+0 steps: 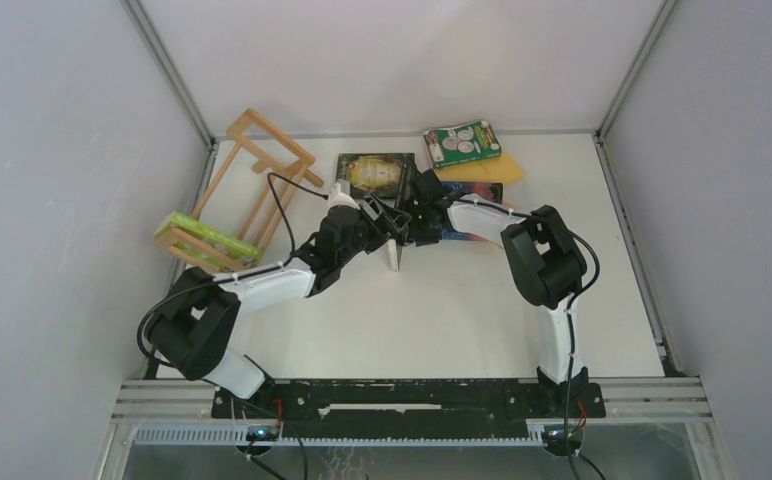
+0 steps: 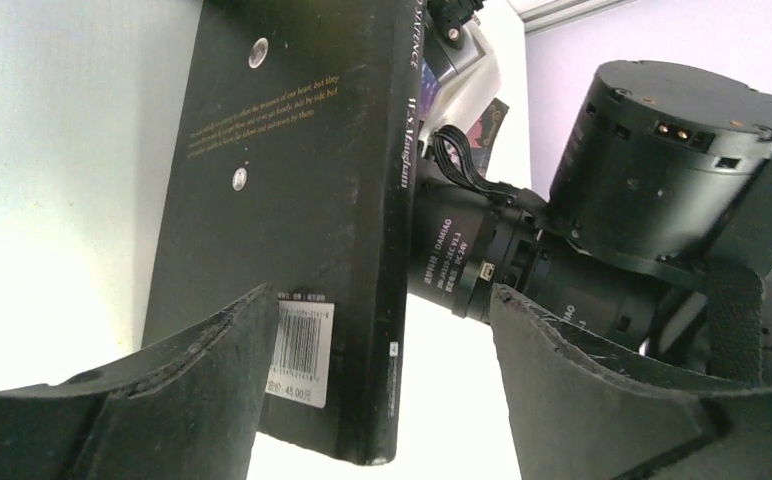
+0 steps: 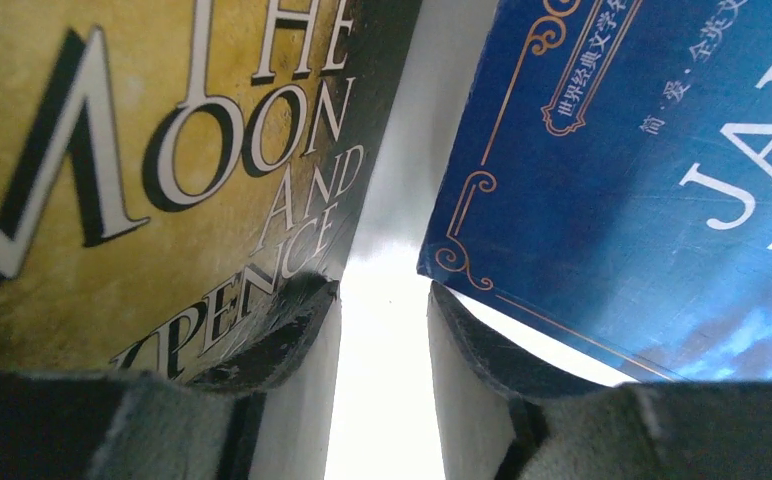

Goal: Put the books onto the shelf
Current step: Adjust the book at the center of the board.

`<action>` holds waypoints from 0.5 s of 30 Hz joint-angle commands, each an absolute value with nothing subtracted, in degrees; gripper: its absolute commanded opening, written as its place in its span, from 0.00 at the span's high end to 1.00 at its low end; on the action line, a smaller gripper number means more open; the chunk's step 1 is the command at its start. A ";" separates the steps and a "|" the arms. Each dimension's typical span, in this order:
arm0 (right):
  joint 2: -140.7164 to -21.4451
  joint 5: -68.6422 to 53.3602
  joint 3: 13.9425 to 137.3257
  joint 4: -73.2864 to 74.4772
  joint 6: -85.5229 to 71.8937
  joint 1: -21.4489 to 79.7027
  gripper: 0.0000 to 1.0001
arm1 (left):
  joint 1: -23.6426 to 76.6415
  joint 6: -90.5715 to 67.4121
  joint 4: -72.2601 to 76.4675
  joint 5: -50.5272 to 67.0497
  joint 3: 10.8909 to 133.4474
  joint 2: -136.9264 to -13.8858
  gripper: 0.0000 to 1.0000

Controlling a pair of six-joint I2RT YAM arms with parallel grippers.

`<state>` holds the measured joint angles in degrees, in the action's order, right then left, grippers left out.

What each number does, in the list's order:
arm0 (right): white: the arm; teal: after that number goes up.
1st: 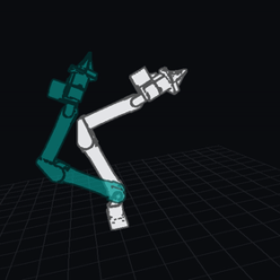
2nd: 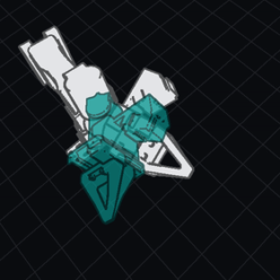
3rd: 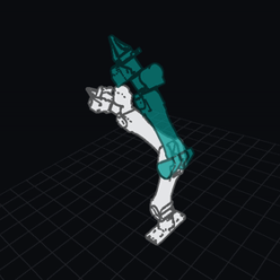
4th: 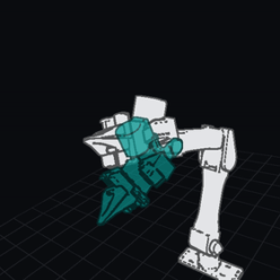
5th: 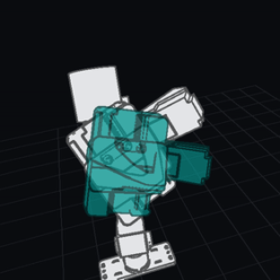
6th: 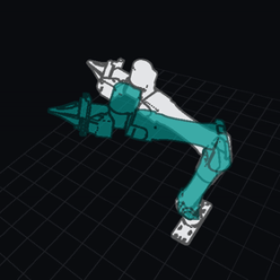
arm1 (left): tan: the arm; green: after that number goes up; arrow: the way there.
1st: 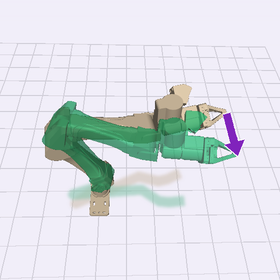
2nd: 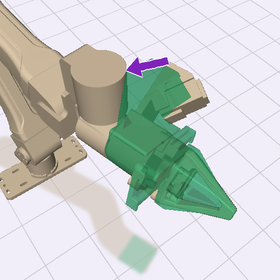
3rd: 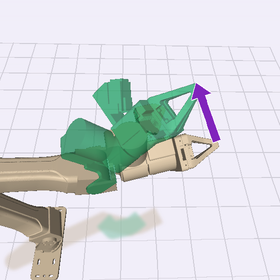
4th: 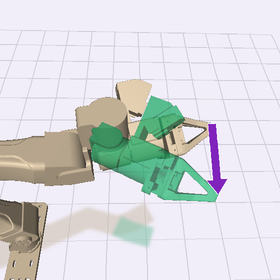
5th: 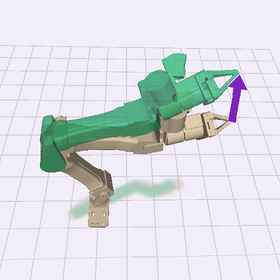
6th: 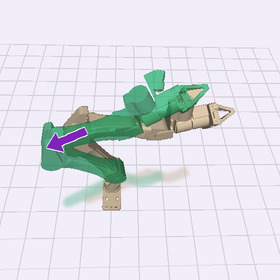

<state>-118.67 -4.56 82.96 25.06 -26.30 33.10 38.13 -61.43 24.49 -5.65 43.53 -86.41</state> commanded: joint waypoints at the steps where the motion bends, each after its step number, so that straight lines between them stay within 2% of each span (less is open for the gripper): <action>1: -119.84 -5.89 79.92 28.26 -26.95 33.10 0.55 | 38.63 -57.48 19.15 -2.56 50.90 -87.78 0.21; 15: -118.43 -6.91 77.74 26.34 -27.15 31.59 0.55 | 42.99 -44.17 -7.51 -13.38 68.08 -94.81 0.34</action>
